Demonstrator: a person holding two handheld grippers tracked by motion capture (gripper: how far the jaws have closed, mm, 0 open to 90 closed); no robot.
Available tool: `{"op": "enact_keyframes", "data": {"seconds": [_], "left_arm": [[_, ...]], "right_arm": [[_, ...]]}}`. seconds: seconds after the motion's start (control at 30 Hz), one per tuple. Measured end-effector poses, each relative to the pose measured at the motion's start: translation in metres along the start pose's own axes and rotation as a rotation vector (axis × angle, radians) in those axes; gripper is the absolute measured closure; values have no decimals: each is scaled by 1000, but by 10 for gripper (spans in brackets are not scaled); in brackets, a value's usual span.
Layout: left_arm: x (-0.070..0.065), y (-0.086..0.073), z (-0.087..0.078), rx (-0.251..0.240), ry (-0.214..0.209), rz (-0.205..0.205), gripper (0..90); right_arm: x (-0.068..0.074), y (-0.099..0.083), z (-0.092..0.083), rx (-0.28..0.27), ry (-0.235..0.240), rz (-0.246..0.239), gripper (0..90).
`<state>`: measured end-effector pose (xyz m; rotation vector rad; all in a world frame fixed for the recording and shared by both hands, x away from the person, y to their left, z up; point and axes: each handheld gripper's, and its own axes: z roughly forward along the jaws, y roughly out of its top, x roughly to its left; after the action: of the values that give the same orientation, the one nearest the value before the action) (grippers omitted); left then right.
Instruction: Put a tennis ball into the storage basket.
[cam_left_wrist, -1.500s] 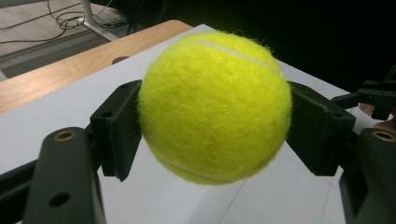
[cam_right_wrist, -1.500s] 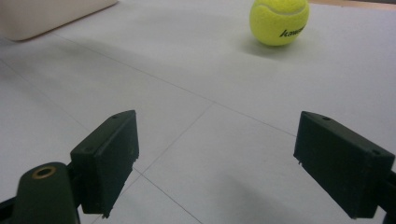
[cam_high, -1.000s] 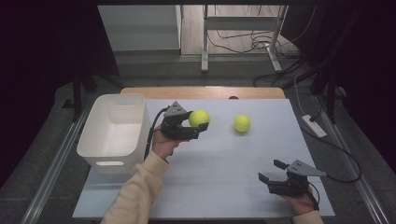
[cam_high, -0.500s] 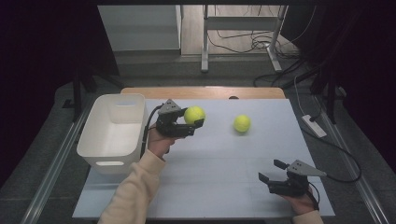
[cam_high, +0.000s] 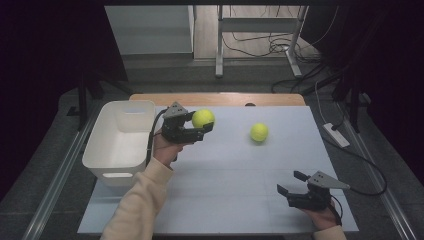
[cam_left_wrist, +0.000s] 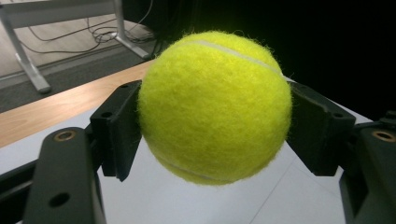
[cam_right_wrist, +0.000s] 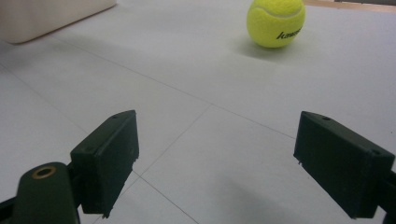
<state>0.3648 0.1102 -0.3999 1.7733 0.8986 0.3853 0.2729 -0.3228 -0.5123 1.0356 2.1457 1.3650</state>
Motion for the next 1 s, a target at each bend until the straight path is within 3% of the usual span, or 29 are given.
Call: {"op": "enact_keyframes", "data": {"seconds": [0.37,1.0], "left_arm": [[11,5,-10,-20,38,-26,266],[28,13,-29,-39,84,-35,266]], "right_arm": [[0,0,1,0,1,3,139],[0,-1,1,5,1,-1,138]]}}
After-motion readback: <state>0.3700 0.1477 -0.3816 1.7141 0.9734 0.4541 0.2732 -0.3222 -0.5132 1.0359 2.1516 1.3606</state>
